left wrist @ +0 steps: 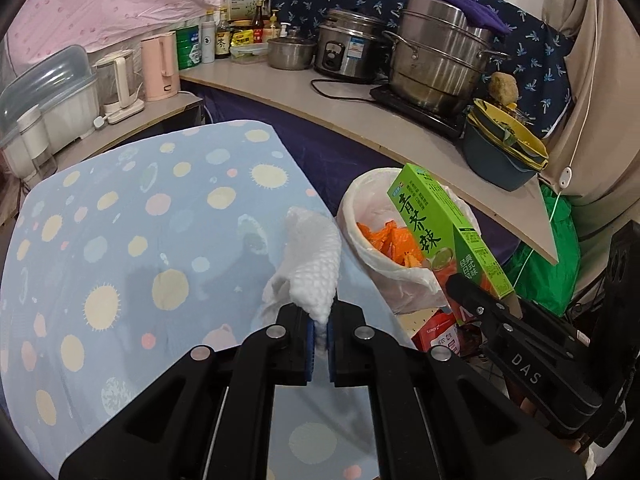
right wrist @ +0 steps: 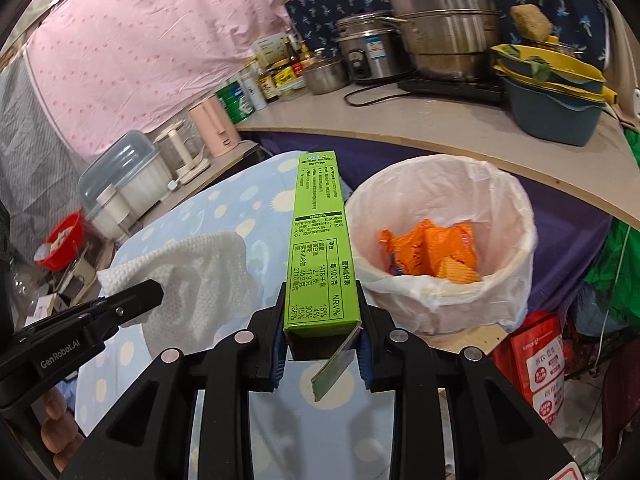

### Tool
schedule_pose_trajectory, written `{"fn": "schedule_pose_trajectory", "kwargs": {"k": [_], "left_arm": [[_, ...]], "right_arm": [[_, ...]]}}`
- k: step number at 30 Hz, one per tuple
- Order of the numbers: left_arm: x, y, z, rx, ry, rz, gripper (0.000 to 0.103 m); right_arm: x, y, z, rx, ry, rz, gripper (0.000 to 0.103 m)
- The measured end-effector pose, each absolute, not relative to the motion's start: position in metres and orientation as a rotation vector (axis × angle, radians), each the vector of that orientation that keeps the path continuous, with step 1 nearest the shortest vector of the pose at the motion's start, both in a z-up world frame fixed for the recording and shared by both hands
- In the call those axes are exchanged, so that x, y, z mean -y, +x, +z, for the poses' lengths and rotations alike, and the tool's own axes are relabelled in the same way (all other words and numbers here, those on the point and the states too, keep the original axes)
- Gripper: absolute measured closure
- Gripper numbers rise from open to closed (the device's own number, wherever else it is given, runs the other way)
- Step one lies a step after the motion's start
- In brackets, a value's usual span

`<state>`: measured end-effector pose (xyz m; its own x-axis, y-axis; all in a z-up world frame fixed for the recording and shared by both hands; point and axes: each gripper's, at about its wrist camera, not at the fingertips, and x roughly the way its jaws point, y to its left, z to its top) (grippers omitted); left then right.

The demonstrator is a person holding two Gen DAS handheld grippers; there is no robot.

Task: Collect trash
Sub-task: 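Lift and carry the tissue and green box over the bin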

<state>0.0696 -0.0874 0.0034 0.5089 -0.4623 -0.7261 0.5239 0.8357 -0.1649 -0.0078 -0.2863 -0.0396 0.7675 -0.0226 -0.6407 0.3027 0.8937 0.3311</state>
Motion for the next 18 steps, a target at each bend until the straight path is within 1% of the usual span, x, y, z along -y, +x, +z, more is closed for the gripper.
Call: {"fn": "schedule_pose_trajectory", "kwargs": {"k": [18], "left_arm": [[0.178,0.082,0.031,-0.796,0.091,-0.710,0.099]], "right_arm": [[0.375,-0.026,-0.054,-0.672,0.552,-0.344,0.076]]}}
